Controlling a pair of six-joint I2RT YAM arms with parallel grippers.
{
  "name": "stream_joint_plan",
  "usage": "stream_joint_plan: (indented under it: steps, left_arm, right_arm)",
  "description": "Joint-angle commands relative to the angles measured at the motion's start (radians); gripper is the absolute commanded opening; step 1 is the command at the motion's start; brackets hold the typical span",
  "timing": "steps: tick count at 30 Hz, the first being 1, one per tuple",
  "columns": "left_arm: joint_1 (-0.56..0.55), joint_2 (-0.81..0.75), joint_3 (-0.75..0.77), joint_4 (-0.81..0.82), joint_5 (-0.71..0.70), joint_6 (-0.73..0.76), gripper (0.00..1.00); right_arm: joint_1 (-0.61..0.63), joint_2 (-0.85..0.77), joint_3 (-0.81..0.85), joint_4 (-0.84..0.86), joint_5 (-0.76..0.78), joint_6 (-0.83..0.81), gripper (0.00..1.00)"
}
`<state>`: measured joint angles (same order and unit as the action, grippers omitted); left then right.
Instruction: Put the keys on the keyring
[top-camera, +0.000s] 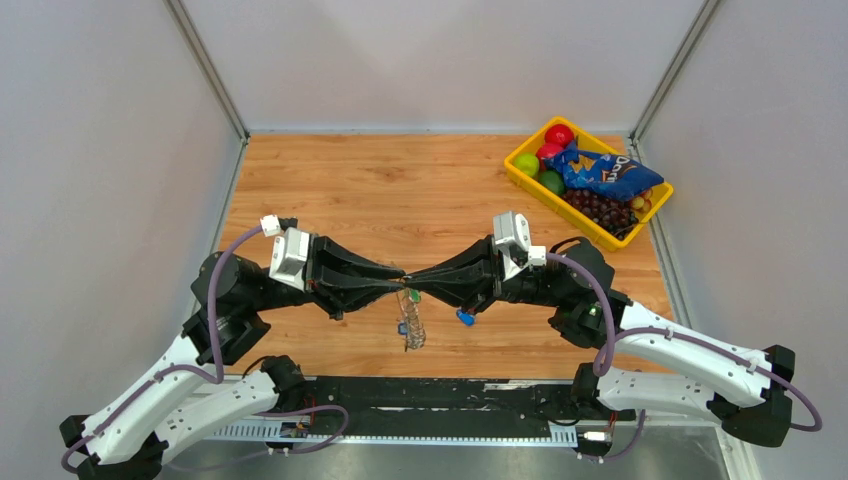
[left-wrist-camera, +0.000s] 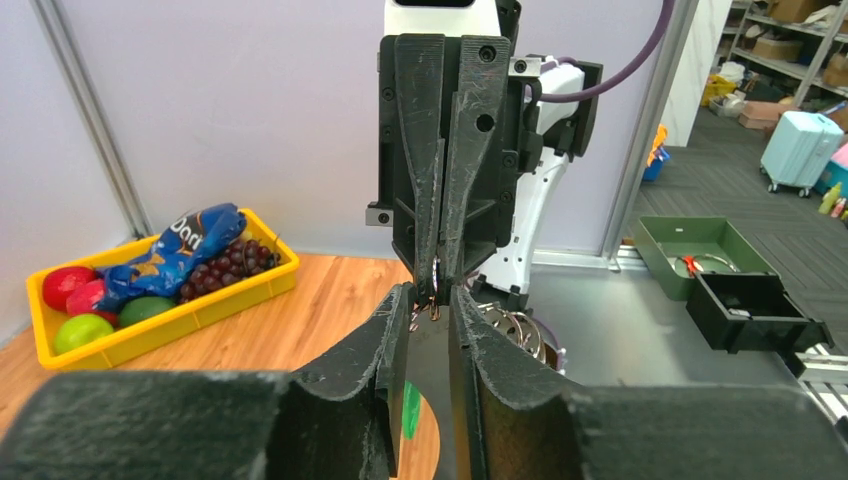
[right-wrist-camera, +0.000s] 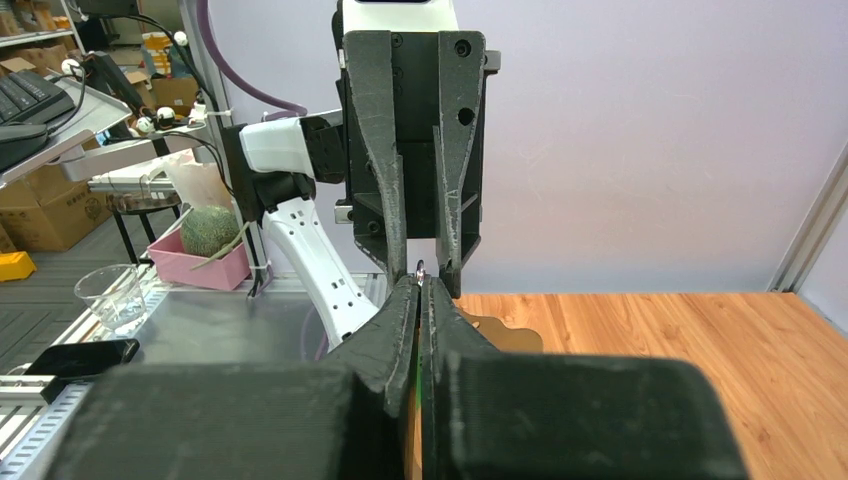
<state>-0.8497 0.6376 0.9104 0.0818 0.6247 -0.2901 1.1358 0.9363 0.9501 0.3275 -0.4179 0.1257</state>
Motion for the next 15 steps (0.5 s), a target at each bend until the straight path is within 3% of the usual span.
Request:
stream_joint_plan:
  steps: [1,8,15]
  left_arm:
    - [-0.002,-0.006,-0.001,0.03,0.005,-0.006,0.25]
    - [-0.002,-0.004,0.001,0.027,0.01,-0.006,0.18]
    - [-0.003,0.001,-0.001,0.033,0.017,-0.017,0.2]
  right_arm:
    - [0.009,-0.017,0.043,0.077,0.013,-0.013,0.0]
    - [0.014,-0.018,0.048,0.077,0.013,-0.015,0.0]
    - [0.024,-0.013,0.052,0.085,0.021,-0.022,0.0]
